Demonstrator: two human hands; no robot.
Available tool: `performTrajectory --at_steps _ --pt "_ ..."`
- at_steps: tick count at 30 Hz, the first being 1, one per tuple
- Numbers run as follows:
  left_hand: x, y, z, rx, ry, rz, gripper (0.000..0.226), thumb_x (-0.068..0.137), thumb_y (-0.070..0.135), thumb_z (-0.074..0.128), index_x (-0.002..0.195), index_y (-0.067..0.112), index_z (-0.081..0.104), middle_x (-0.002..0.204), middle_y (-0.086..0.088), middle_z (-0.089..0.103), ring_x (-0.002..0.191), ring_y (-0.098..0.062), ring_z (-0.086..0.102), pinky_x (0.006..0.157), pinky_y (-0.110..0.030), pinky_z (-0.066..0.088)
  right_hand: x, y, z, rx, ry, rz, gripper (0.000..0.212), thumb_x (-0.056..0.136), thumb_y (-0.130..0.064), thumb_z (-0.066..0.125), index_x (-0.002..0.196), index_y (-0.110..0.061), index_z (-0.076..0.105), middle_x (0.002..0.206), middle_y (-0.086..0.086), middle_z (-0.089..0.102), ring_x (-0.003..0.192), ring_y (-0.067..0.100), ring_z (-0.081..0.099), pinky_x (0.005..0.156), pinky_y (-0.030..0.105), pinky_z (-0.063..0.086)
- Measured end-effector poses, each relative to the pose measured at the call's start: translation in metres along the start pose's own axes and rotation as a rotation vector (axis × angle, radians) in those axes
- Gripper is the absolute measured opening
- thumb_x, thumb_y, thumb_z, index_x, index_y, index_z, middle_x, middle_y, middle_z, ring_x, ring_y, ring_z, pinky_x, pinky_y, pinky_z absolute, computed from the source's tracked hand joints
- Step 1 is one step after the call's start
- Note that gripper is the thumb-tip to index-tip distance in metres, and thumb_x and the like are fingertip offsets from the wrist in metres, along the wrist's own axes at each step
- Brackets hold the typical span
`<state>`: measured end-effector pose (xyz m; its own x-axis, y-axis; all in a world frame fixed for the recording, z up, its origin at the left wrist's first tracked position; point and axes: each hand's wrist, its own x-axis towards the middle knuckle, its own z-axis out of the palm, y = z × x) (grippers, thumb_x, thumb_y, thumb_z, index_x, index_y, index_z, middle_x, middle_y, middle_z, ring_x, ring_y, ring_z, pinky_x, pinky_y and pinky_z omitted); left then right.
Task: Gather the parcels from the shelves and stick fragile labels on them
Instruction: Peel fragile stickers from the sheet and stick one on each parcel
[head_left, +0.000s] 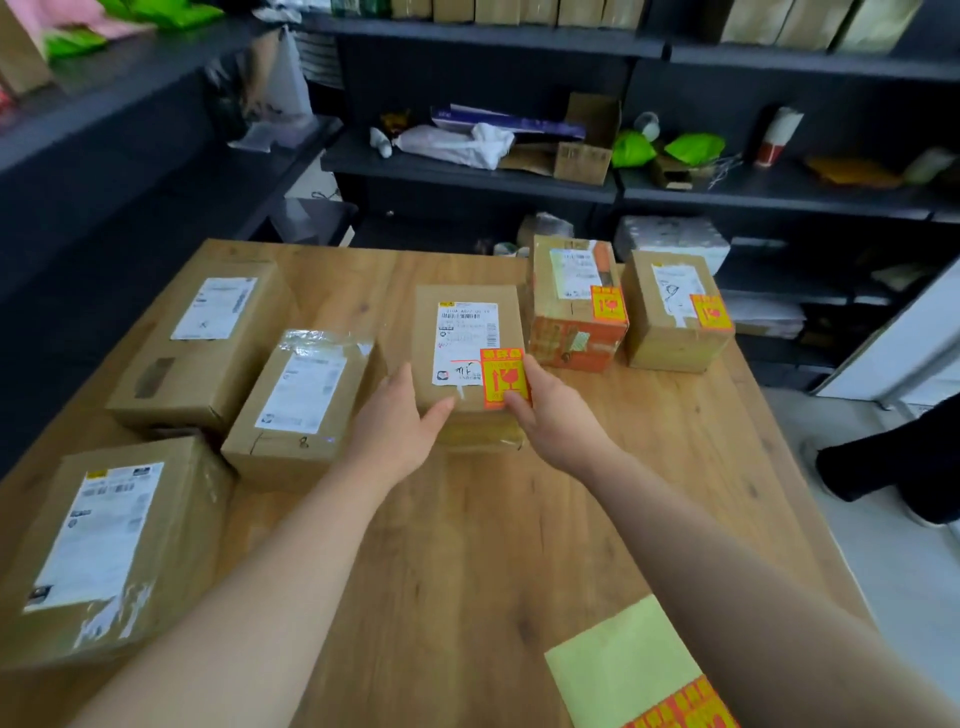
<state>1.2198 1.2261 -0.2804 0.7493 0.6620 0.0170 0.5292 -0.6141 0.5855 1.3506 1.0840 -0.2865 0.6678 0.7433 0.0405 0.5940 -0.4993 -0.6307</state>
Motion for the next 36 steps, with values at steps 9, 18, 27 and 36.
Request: performTrajectory --at_steps 9,18,27,36 --pt "0.158 -0.006 0.000 0.027 -0.143 0.062 0.050 0.090 0.042 0.055 0.130 0.015 0.041 0.130 -0.002 0.053 0.113 -0.024 0.053 0.089 -0.036 0.046 0.134 -0.005 -0.007 -0.009 0.003 0.154 0.051 0.100 -0.024 0.041 0.145 -0.007 0.024 0.133 0.010 0.051 0.119 0.029 0.051 0.089 0.032 0.038" --pt "0.240 -0.014 0.030 0.084 -0.256 0.092 0.048 0.092 0.038 0.053 0.130 0.011 0.040 0.125 -0.009 0.056 0.110 -0.029 0.054 0.087 -0.037 0.046 0.206 0.024 0.012 -0.046 -0.041 0.293 0.042 0.099 -0.025 0.042 0.134 -0.002 0.033 0.119 0.013 0.054 0.101 0.029 0.054 0.073 0.031 0.035" --pt "0.238 -0.023 0.042 0.155 -0.284 0.126 0.060 0.095 0.035 0.049 0.140 0.003 0.027 0.136 -0.015 0.046 0.121 -0.030 0.047 0.096 -0.038 0.042 0.208 0.032 0.031 -0.101 -0.074 0.344 0.034 0.098 -0.022 0.046 0.125 -0.004 0.036 0.121 0.016 0.050 0.105 0.034 0.053 0.076 0.037 0.039" --pt "0.183 -0.004 0.001 0.369 -0.089 0.292 0.033 0.096 0.034 0.044 0.117 0.009 0.044 0.119 -0.009 0.052 0.108 -0.029 0.046 0.087 -0.038 0.040 0.160 -0.003 0.009 -0.344 0.006 0.095 0.034 0.097 -0.025 0.047 0.126 -0.009 0.044 0.127 0.005 0.049 0.116 0.025 0.047 0.091 0.035 0.041"
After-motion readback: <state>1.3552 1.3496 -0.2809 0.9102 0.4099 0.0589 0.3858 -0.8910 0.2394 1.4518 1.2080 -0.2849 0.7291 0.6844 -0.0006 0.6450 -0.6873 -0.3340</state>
